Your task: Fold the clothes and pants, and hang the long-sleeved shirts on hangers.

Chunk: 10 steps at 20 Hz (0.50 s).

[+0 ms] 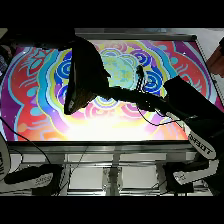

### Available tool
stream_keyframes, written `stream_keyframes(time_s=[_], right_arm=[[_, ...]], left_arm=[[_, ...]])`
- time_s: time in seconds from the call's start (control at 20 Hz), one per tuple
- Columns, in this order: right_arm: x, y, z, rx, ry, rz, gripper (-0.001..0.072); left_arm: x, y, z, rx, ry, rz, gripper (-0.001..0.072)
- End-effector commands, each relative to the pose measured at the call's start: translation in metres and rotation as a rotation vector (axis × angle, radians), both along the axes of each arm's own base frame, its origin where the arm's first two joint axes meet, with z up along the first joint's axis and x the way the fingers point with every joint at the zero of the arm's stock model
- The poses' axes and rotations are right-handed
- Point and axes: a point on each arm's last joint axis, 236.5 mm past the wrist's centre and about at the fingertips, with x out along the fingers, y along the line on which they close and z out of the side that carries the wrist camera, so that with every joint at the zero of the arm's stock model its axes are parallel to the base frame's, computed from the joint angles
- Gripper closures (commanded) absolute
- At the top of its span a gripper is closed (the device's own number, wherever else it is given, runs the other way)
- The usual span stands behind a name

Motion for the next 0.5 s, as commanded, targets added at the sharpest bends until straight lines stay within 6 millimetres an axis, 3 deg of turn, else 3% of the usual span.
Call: stream_keyframes(time_s=[0.0, 0.2, 0.25, 0.35, 0.45], right_arm=[[-0.006, 0.008, -0.030, -0.125, 0.057, 0.024, 0.0441], [0.000, 0.022, -0.049, -0.199, 0.081, -0.028, 0.0444], [0.002, 0.025, -0.054, -0.218, 0.086, -0.048, 0.0473], [0.010, 0.027, -0.059, -0.236, 0.104, -0.094, 0.0689], [0.018, 0.023, -0.052, -0.209, 0.116, -0.120, 0.0690]], left_arm=[[0.001, 0.001, 0.000, 0.000, -0.002, 0.002, 0.0689], [0.002, 0.000, 0.003, -0.005, -0.012, 0.005, 0.0690], [0.003, 0.000, 0.003, -0.007, -0.015, 0.006, 0.0690], [0.003, 0.001, 0.003, -0.007, -0.015, 0.007, 0.0690], [0.003, 0.001, 0.003, -0.006, -0.016, 0.007, 0.0690]])
